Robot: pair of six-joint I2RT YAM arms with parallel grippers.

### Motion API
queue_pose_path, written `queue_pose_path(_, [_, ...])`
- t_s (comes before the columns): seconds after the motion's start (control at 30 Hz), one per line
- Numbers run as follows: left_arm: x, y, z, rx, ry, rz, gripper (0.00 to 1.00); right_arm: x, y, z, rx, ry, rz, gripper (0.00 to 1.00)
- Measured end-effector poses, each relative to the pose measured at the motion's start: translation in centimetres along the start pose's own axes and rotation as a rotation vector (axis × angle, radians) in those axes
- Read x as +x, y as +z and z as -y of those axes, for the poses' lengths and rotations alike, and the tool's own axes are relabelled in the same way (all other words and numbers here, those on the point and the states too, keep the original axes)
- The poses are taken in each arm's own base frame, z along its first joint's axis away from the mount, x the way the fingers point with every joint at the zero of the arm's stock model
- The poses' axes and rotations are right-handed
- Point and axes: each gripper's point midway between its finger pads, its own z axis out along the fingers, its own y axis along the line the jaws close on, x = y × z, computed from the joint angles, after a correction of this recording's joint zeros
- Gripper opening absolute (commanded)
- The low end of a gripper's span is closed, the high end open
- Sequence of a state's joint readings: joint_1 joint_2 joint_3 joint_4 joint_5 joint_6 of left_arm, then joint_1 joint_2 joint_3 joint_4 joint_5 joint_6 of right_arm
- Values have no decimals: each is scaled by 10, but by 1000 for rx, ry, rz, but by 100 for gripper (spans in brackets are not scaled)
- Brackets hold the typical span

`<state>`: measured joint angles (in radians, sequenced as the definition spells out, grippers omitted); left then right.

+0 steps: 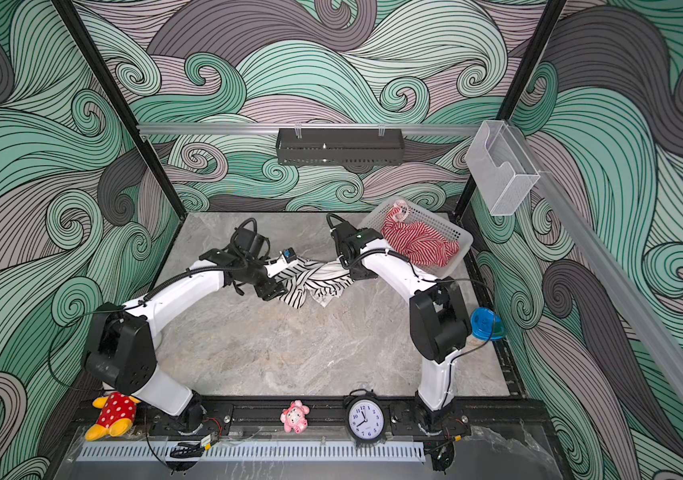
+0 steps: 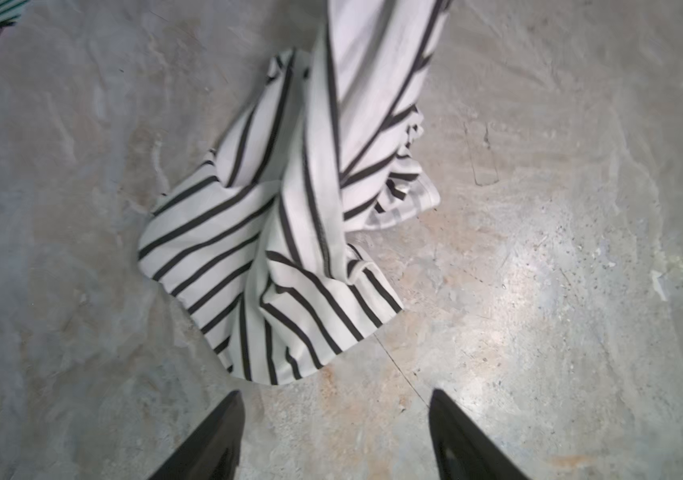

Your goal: Fold and stack the tank tops

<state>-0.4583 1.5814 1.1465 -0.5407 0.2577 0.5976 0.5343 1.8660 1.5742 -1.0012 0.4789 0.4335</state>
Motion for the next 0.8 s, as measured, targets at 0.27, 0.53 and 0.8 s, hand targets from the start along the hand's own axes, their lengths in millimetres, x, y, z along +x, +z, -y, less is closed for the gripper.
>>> queue_pose_path(0.27, [11,56,12,-74,-63,-97,64,7,1,-3,-45,21,-5,0])
queue_pose_path(0.53, [2,81,15,-135,-119,-115,64,22,5,-4,-71,47,-19,0])
queue_pose_path(0.8, [12,91,10,-235,-153,-177,65,19,7,-8,-101,71,-15,0])
